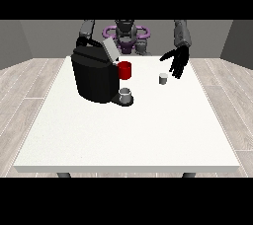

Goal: Insert the coffee pod into the coffee machine and close the lid

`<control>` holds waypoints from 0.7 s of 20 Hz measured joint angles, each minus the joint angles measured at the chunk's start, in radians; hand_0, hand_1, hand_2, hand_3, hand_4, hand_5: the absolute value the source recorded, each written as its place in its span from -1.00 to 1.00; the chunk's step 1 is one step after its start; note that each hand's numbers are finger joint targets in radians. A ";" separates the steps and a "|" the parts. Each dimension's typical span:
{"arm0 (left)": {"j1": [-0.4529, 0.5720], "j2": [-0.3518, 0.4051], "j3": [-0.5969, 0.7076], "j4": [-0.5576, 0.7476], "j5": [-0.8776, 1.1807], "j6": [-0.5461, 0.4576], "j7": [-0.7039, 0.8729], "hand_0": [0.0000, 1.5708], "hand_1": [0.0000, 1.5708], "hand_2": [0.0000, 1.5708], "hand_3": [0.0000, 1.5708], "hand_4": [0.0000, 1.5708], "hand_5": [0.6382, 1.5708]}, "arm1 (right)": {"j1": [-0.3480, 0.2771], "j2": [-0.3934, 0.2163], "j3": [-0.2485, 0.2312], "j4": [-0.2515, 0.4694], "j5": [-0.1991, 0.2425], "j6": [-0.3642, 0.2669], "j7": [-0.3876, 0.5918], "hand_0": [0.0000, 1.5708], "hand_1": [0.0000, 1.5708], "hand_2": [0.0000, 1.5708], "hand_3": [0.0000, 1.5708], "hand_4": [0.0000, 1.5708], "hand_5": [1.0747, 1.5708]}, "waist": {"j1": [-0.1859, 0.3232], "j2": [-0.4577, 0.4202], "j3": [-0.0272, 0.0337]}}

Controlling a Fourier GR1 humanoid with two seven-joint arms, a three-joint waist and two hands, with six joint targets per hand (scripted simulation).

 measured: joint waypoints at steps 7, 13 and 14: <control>-0.074 -0.013 -0.029 0.145 -0.109 0.039 -0.037 -0.67 -0.67 -0.25 -0.69 -1.00 1.00 | -0.057 0.002 -0.013 0.063 -0.010 -0.001 0.020 -1.00 -1.00 -1.00 -1.00 -1.00 1.00 | 0.011 0.020 0.0002; -0.126 -0.063 -0.054 0.226 -0.212 0.150 -0.065 0.13 0.13 0.23 0.04 -0.51 1.00 | -0.083 0.000 -0.011 0.111 -0.011 -0.004 0.021 -1.00 -1.00 -1.00 -1.00 -1.00 1.00 | 0.017 0.014 0.0001; -0.132 -0.065 -0.060 0.237 -0.232 0.174 -0.081 0.36 0.36 0.41 0.16 -0.43 1.00 | -0.090 0.001 -0.012 0.114 -0.008 -0.006 0.024 -1.00 -1.00 -1.00 -1.00 -1.00 1.00 | 0.016 0.020 0.0003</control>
